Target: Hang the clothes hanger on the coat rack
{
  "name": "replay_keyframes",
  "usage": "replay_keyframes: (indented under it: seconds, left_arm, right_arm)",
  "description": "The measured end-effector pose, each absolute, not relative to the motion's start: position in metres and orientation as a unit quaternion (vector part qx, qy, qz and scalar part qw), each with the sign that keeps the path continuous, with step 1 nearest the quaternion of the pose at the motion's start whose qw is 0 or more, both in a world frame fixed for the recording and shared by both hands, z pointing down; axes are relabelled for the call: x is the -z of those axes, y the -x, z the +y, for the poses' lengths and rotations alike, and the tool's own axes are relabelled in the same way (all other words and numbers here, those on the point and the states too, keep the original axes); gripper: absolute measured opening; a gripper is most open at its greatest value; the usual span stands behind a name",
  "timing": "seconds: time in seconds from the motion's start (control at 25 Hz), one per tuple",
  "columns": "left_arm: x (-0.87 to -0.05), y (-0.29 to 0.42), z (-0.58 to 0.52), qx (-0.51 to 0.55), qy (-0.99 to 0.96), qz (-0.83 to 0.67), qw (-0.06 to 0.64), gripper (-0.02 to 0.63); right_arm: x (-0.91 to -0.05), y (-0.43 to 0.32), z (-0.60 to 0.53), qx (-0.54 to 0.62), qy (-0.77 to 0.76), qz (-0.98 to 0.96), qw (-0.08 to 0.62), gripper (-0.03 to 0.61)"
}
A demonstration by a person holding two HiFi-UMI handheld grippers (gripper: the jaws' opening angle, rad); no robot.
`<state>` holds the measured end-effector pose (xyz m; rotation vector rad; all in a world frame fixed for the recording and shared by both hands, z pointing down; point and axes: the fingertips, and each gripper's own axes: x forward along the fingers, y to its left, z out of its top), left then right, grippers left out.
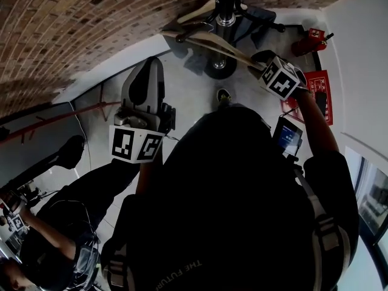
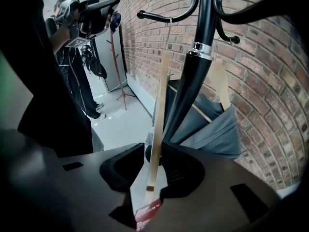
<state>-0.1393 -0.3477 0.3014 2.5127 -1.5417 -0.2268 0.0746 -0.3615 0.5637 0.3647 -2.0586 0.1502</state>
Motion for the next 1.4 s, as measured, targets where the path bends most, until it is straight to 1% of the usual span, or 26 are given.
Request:
replay_keyframes:
  seconds: [0.2,0.32,0.44,0.52,0.56,0.64,0.76,0.88,1.16,1.4]
  left_arm:
    - [-0.303,0.138,-0.348,0.078,-0.848,-0.516,0.094,0.014]
    - [-0.303,0.138,-0.348,0.080,-0.849,-0.514,0.095,0.014]
    - [-0.303,0.141,-0.347,0.082,-0.849,-0.514,0.096,0.014]
    - [-0.303,0.140,-0.346,0.083,-0.849,-0.513,0.096,0.014]
    - [-0.303,0.140,-0.345,0.083,-0.850,-0.512,0.096,0.014]
    - [-0.304,0.140,-0.344,0.082,-0.850,-0.511,0.095,0.014]
    - [-0.304,0.138,-0.341,0.083,-0.852,-0.508,0.094,0.014]
    - [-0.305,0.136,-0.337,0.082,-0.854,-0.505,0.095,0.014]
    - [-0.305,0.134,-0.334,0.080,-0.854,-0.506,0.095,0.014]
    - [-0.306,0.135,-0.330,0.079,-0.853,-0.507,0.096,0.014]
  right_arm:
    - [-0.542,-0.082,-0.368,-0.021,-0.162,-0.847,0.506,0.121]
    - [-0.512,-0.080,-0.372,-0.013,-0.178,-0.859,0.480,0.121]
    - [-0.477,-0.068,-0.367,-0.005,-0.191,-0.878,0.439,0.121]
    - [-0.447,-0.057,-0.364,-0.008,-0.203,-0.899,0.389,0.116]
    - [-0.428,-0.052,-0.364,-0.009,-0.213,-0.910,0.356,0.098]
    - [-0.388,-0.043,-0.367,0.001,-0.242,-0.927,0.285,0.040]
    - [-0.336,-0.038,-0.369,0.035,-0.285,-0.938,0.192,0.023]
    - [-0.309,-0.036,-0.368,0.051,-0.306,-0.940,0.140,0.018]
    - [-0.312,-0.045,-0.371,0.020,-0.340,-0.935,0.098,0.018]
    - [-0.308,-0.050,-0.373,0.021,-0.354,-0.931,0.088,0.017]
